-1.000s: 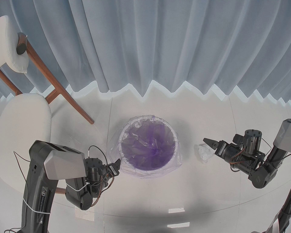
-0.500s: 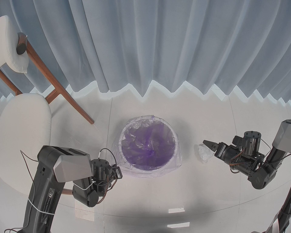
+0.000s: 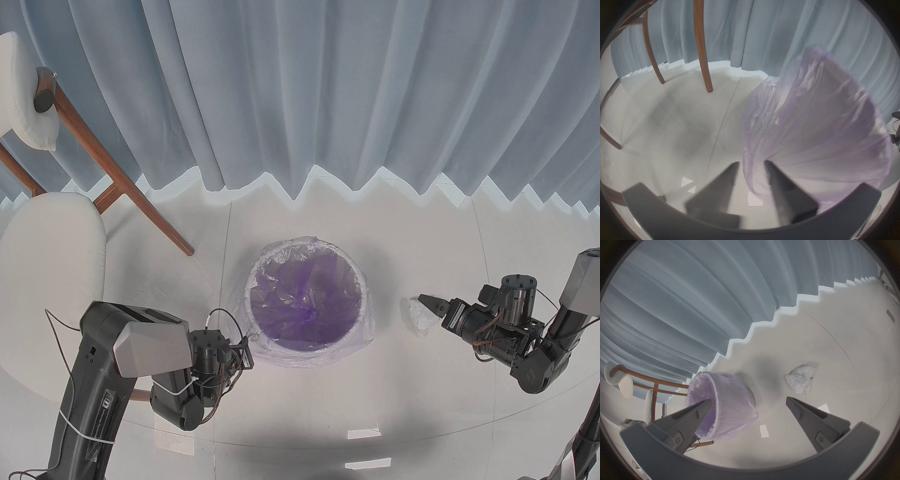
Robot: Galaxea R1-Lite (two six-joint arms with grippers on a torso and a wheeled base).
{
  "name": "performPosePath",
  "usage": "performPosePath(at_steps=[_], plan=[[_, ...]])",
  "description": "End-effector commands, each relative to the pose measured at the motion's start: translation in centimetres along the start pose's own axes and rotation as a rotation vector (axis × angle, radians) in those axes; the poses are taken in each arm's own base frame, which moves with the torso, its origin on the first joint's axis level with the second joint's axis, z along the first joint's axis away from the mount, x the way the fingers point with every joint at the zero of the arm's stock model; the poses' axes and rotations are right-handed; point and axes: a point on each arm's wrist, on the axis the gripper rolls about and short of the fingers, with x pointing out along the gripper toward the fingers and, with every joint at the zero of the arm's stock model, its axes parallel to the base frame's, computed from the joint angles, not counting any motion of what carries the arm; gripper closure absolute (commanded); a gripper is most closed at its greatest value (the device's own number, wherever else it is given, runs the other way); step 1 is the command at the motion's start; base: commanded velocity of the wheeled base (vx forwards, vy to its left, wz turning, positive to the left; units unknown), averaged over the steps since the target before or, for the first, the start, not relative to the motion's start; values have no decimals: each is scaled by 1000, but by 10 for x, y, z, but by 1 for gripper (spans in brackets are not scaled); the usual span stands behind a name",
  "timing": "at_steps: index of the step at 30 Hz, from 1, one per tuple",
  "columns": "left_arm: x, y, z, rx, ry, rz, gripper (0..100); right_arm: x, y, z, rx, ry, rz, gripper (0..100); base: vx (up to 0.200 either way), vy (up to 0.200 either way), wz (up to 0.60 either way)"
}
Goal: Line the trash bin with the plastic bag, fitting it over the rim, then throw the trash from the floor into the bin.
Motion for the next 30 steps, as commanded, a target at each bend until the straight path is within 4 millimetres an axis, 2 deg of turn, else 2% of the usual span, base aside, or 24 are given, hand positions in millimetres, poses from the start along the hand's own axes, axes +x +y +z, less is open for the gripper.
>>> performPosePath(at_steps=[1, 3, 5, 10, 15, 18, 19, 20, 21, 23, 25, 27, 30], plan=[[-29, 3, 0, 19, 16, -6, 0, -3, -4, -2, 3, -8, -9, 0, 0, 0, 0], [-42, 4, 6, 23, 34, -1, 0, -6, -5, -4, 2, -10, -9, 0, 0, 0, 0], [-69, 1, 26, 13, 26, -12, 0, -9, -7, -7, 0, -15, -5, 0, 0, 0, 0], [-115, -11, 62, -3, -34, -73, 0, -16, -10, -12, 1, -13, -7, 0, 0, 0, 0], [-160, -17, 98, -24, -135, -134, 0, -20, -6, -8, 0, -39, 11, 0, 0, 0, 0], [-186, -15, 120, -50, -218, -159, 0, -31, 3, 2, -10, -80, 43, 0, 0, 0, 0], [-190, -14, 122, -53, -225, -158, 0, -33, 4, 4, -11, -88, 48, 0, 0, 0, 0], [-203, -10, 128, -63, -253, -163, 0, -41, 12, 10, -19, -118, 74, 0, 0, 0, 0], [-203, -10, 128, -63, -253, -163, 0, -41, 12, 10, -19, -118, 74, 0, 0, 0, 0], [-233, 0, 131, -75, -283, -158, 0, -58, 26, 20, -39, -177, 123, 0, 0, 0, 0], [-249, 7, 130, -80, -293, -150, 0, -72, 34, 24, -40, -210, 142, 0, 0, 0, 0], [-261, 11, 129, -88, -306, -143, 0, -83, 36, 23, -41, -207, 146, 0, 0, 0, 0], [-277, 15, 140, -142, -385, -139, 0, -98, 40, 21, -45, -212, 173, 0, 0, 0, 0]])
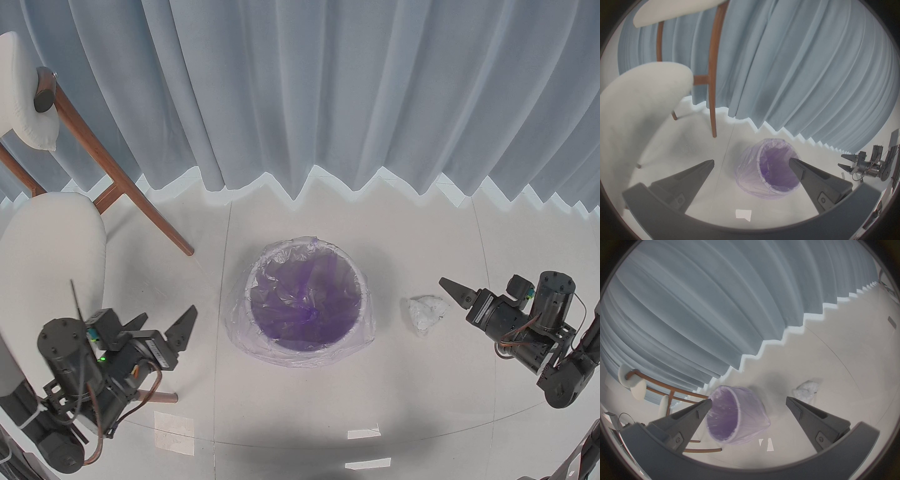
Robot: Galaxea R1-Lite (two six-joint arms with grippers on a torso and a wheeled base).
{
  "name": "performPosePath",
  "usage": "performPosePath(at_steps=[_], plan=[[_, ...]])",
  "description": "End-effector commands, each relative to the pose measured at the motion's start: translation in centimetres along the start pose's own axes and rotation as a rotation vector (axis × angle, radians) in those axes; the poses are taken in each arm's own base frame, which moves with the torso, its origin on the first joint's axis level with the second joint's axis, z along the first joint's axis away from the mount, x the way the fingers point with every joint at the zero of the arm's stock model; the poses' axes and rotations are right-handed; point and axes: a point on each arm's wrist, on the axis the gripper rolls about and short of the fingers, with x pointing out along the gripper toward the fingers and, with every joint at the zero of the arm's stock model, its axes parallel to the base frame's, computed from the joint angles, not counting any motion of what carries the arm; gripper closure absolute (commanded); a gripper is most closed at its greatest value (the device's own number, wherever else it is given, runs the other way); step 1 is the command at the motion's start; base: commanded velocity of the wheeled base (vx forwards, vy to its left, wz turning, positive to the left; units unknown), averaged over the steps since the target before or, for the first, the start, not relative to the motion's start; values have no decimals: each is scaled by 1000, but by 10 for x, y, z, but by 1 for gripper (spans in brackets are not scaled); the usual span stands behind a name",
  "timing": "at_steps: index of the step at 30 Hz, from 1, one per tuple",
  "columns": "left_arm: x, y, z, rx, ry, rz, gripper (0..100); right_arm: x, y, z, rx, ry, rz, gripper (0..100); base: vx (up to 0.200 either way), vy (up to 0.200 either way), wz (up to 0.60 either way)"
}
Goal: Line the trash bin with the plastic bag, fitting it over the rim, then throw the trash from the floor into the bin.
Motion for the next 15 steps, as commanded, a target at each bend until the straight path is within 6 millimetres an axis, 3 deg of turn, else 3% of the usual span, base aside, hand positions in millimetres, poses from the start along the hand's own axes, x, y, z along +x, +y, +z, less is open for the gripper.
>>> performPosePath(at_steps=[1, 7, 10, 15], plan=[[-51, 6, 36, -79, -189, -12, 0, -45, 24, 15, -14, -80, 91, 0, 0, 0, 0], [-60, 6, 38, -78, -184, -17, 0, -61, 26, 19, -8, -119, 71, 0, 0, 0, 0], [-61, 6, 39, -87, -189, -18, 0, -58, 28, 21, 2, -117, 69, 0, 0, 0, 0], [-73, 6, 46, -130, -246, 16, 0, -33, 40, 34, 58, 29, 24, 0, 0, 0, 0]])
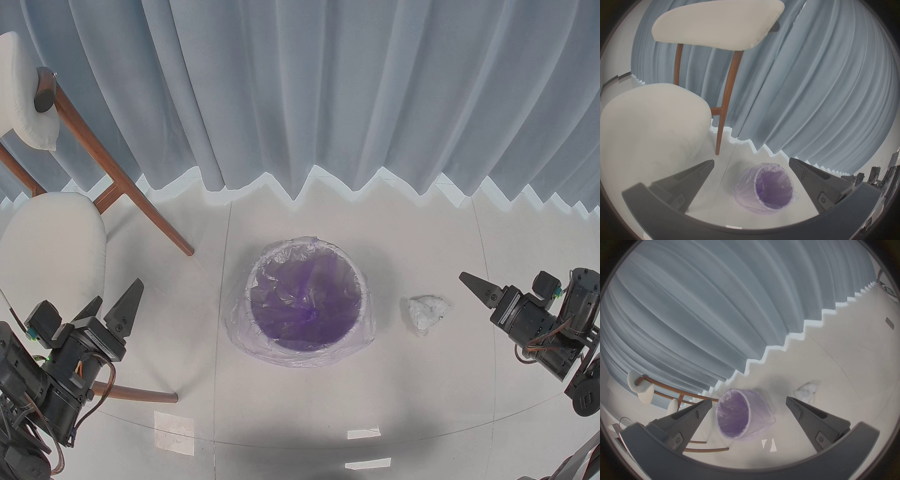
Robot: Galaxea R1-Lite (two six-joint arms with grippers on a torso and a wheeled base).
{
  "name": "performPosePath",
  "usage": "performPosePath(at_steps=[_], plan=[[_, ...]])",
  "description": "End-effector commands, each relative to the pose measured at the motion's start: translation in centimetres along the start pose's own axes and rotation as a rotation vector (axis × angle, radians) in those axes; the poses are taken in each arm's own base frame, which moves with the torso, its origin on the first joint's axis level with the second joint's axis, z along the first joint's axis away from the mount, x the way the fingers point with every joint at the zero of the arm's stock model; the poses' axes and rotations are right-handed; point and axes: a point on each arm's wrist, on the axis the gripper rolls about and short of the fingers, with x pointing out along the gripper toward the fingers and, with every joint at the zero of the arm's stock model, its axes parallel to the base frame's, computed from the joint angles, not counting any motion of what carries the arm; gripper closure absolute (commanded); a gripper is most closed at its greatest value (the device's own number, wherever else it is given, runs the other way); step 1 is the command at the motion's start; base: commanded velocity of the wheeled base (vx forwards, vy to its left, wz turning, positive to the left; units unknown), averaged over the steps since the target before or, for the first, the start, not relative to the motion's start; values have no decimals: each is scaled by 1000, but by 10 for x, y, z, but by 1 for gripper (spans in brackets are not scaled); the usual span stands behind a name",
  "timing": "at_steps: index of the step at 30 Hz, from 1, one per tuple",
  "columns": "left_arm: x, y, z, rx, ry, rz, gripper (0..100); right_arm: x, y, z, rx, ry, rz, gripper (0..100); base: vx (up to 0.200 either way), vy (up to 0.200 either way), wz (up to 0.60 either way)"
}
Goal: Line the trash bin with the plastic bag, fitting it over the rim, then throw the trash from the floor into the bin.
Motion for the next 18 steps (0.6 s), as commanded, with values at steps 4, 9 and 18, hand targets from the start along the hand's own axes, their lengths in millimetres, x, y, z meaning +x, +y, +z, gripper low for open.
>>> performPosePath(at_steps=[4, 9, 18], plan=[[-21, 4, 11, -36, -46, 53, 0, 49, 36, 31, 123, 261, -87, 0, 0, 0, 0], [-31, 7, 17, -89, -76, 89, 0, 89, 58, 17, 108, 444, -141, 0, 0, 0, 0], [-33, 10, 12, -75, -25, 111, 0, 145, 62, -51, 32, 592, -184, 0, 0, 0, 0]])
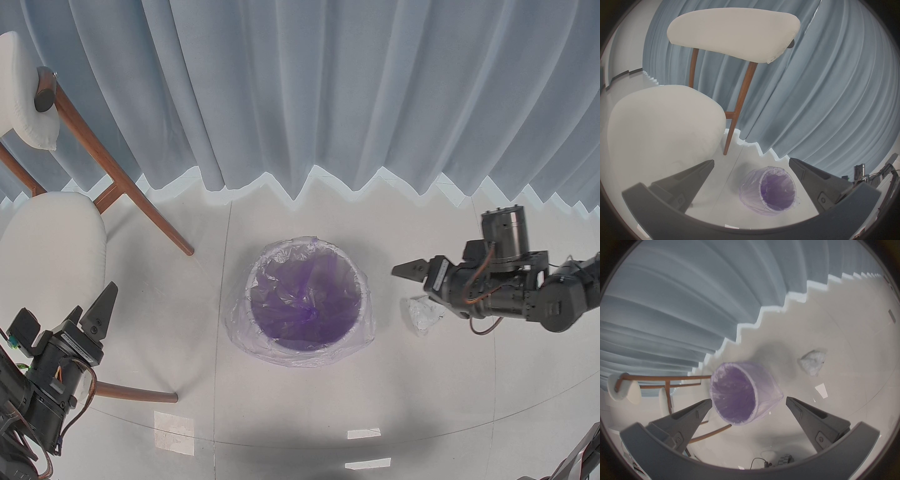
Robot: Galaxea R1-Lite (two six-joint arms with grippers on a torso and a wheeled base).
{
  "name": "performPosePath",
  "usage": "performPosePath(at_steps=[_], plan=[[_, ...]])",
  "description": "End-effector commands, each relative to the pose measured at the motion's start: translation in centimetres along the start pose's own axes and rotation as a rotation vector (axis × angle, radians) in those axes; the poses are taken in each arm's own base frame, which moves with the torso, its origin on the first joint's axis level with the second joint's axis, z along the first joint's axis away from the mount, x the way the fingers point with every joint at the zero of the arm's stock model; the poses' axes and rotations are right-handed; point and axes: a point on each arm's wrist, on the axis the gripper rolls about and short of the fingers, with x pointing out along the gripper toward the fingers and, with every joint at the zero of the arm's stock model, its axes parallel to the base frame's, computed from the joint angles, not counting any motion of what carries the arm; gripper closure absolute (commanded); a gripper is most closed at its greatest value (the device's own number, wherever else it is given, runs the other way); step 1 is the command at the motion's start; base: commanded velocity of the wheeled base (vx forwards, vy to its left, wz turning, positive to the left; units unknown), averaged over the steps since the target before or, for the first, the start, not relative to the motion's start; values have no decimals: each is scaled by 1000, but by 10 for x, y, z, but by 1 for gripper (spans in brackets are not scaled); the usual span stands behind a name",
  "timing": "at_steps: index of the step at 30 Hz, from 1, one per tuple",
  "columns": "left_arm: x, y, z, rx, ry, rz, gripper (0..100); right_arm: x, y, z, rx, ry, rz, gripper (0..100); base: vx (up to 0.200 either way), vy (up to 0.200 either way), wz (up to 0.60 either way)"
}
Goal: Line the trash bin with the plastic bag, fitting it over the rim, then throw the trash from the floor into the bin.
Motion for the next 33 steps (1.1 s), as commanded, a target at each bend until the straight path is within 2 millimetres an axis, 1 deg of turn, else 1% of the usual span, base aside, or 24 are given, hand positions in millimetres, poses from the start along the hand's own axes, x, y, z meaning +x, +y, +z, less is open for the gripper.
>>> performPosePath(at_steps=[1, 2, 3, 4, 6, 7, 8, 13, 17, 24, 28, 30, 33], plan=[[-11, 5, 2, -15, -6, 23, 0, 79, 18, -45, -58, 201, -60, 0, 0, 0, 0], [-11, 5, 2, -15, -6, 23, 0, 79, 18, -45, -58, 201, -60, 0, 0, 0, 0], [-11, 5, 3, -19, -14, 26, 0, 92, 18, -53, -68, 220, -74, 0, 0, 0, 0], [-12, 6, 3, -20, -17, 35, 0, 99, 17, -56, -70, 220, -87, 0, 0, 0, 0], [-12, 6, 4, -22, -26, 51, 0, 110, 16, -61, -76, 216, -113, 0, 0, 0, 0], [-12, 6, 4, -22, -26, 51, 0, 110, 16, -61, -76, 216, -113, 0, 0, 0, 0], [-13, 6, 4, -24, -33, 57, 0, 119, 16, -61, -78, 203, -128, 0, 0, 0, 0], [-13, 7, 5, -24, -36, 60, 0, 120, 20, -55, -78, 179, -119, 0, 0, 0, 0], [-12, 7, 4, -20, -29, 63, 0, 124, 17, -57, -80, 186, -137, 0, 0, 0, 0], [-11, 7, 3, -16, -28, 65, 0, 144, 12, -64, -82, 182, -163, 0, 0, 0, 0], [-12, 7, 4, -15, -37, 73, 0, 155, 14, -62, -78, 172, -153, 0, 0, 0, 0], [-11, 7, 4, -16, -42, 86, 0, 165, 11, -62, -74, 172, -160, 0, 0, 0, 0], [-11, 11, 6, -12, -56, 110, 0, 172, 10, -63, -74, 169, -163, 0, 0, 0, 0]])
